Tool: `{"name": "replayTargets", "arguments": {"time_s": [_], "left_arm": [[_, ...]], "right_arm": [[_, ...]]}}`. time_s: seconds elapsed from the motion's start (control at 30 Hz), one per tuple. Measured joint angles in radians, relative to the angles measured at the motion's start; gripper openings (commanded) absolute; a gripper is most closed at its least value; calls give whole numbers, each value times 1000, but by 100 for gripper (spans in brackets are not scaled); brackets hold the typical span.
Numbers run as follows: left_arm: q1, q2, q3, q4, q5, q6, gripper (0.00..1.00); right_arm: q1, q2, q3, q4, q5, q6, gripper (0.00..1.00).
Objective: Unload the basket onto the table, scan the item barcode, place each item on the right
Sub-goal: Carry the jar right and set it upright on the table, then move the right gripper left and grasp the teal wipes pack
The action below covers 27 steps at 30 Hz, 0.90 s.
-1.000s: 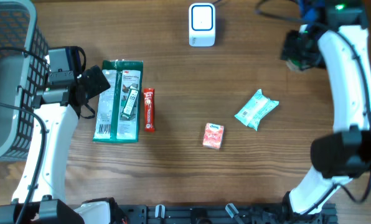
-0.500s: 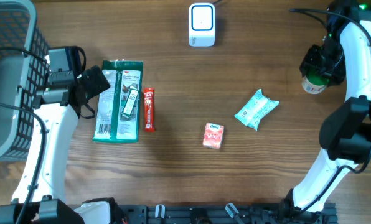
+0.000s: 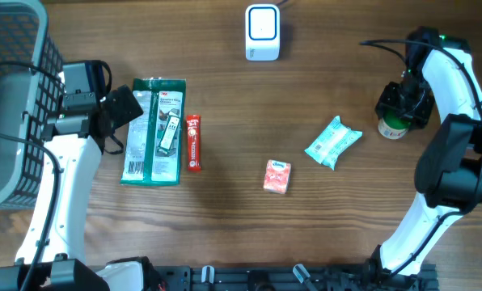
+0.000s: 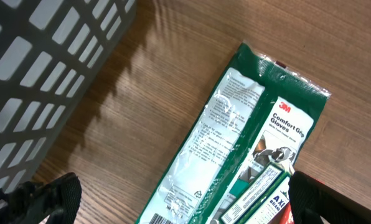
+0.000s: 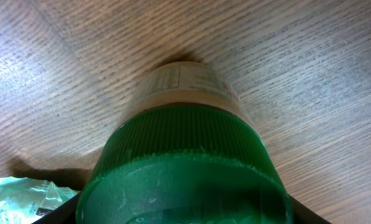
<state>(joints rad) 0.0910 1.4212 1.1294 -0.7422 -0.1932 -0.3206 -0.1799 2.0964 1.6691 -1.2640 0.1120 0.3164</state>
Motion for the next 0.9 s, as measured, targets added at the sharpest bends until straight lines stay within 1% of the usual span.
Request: {"name": "replayTargets", "arguments": {"time_s": [0.07,0.1,0.13,0.17,0.2,0.37,0.43,0.47,0.53,0.6,0.67,0.9], "left_arm": [[0,0,0,0,0,0,100],[0,0,0,1,0,0,100],[0,0,0,1,0,0,100],[0,0,0,1,0,0,100],[0,0,0,0,0,0,100],[0,0,0,1,0,0,100],[0,0,0,1,0,0,100],[0,0,0,1,0,0,100],[0,0,0,0,0,0,100],[0,0,0,1,0,0,100],[0,0,0,1,0,0,100],[0,0,0,1,0,0,100]], "right_arm": [[0,0,0,1,0,0,7],[0,0,0,1,0,0,14],[0,0,0,2,0,0,33],[0,0,0,5,0,0,45],[0,0,-1,11,0,0,51],[0,-1,-1,16,0,0,58],[0,-1,4,2,0,0,67],[0,-1,9,-17,0,0,77],[0,-2,22,-49,-2,3,87],[0,-10,47,-67,-6,-11,93],[0,-38,70,-72,-10,-12,96],[0,-190,102,-95,-58,-49,97]]}}
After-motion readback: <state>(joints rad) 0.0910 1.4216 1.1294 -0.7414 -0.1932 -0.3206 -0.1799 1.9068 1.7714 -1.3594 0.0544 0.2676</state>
